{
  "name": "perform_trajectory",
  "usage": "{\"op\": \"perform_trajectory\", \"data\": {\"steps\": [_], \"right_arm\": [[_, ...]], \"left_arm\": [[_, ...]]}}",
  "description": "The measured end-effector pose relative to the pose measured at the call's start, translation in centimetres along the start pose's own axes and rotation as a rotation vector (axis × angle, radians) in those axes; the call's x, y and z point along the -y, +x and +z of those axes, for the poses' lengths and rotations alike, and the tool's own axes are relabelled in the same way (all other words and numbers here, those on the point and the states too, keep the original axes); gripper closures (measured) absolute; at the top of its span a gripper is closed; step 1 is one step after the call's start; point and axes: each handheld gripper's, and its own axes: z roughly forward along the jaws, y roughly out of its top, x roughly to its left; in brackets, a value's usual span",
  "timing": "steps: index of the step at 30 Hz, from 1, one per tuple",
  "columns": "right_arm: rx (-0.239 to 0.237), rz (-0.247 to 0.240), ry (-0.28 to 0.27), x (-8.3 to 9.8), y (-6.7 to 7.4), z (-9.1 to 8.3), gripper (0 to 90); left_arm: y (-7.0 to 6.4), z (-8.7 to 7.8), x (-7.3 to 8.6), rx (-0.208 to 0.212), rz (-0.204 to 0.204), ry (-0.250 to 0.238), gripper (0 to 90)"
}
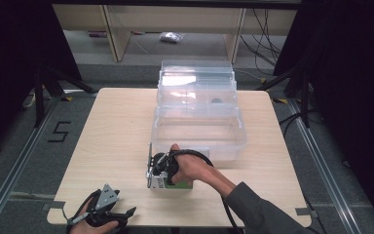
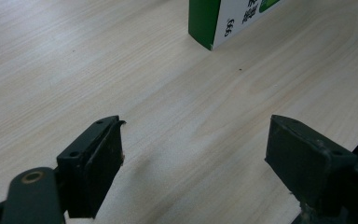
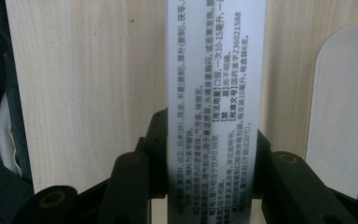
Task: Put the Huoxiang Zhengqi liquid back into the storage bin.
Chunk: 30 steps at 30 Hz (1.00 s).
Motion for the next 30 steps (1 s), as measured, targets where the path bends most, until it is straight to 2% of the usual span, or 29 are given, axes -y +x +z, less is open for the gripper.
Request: {"op": "perform_trajectory", "data": {"steps": [1,3,4,5,6,7,9,12,15,19,21,24,26,28,30], "right_arm": [[0.000,0.000,0.000,0.0,0.0,0.0,64.5],[-0.008,0.025,0.006,0.0,0.1,-0.2,64.5],[0.000,0.042,0.009,0.0,0.3,-0.4,64.5],[-0.002,0.043,0.011,0.1,0.2,-0.6,64.6],[0.000,0.016,-0.012,0.4,0.0,-0.7,64.6],[-0.005,0.045,0.001,0.4,0.1,-1.1,64.6],[-0.007,0.026,-0.020,0.7,-0.1,-1.3,64.6],[-0.008,0.020,-0.019,1.0,-0.1,-1.6,64.6],[-0.013,0.060,-0.006,1.6,0.1,-2.2,64.6],[-0.001,0.039,-0.026,2.6,-0.3,-2.6,64.6],[-0.005,0.071,-0.010,3.2,-0.3,-3.1,64.5],[-0.004,0.049,-0.035,3.8,-0.6,-3.1,64.6],[-0.008,0.082,-0.016,4.4,-0.4,-3.6,64.6],[-0.017,0.069,-0.033,4.9,-0.5,-3.6,64.6],[-0.019,0.073,-0.026,5.3,-0.5,-3.8,64.6]], "left_arm": [[0.0,0.0,0.0,0.010,0.002,0.001,18.2],[0.0,0.0,0.0,0.000,0.012,0.006,18.1],[0.0,0.0,0.0,0.003,0.004,-0.002,18.1],[0.0,0.0,0.0,0.003,0.009,0.002,18.2],[0.0,0.0,0.0,0.002,0.001,-0.002,18.2],[0.0,0.0,0.0,-0.001,0.001,0.001,18.1],[0.0,0.0,0.0,0.000,0.005,0.001,18.2],[0.0,0.0,0.0,-0.002,0.006,0.004,18.1],[0.0,0.0,0.0,-0.001,0.000,0.000,18.1],[0.0,0.0,0.0,0.002,0.005,0.000,18.1],[0.0,0.1,0.0,0.001,0.006,0.001,18.1],[0.0,0.1,0.0,0.005,0.003,-0.007,18.1],[0.0,0.1,0.0,0.001,0.005,0.003,18.1],[0.0,0.1,0.0,0.001,0.004,0.002,18.2],[0.0,0.1,0.0,0.007,0.003,0.000,18.1]]}}
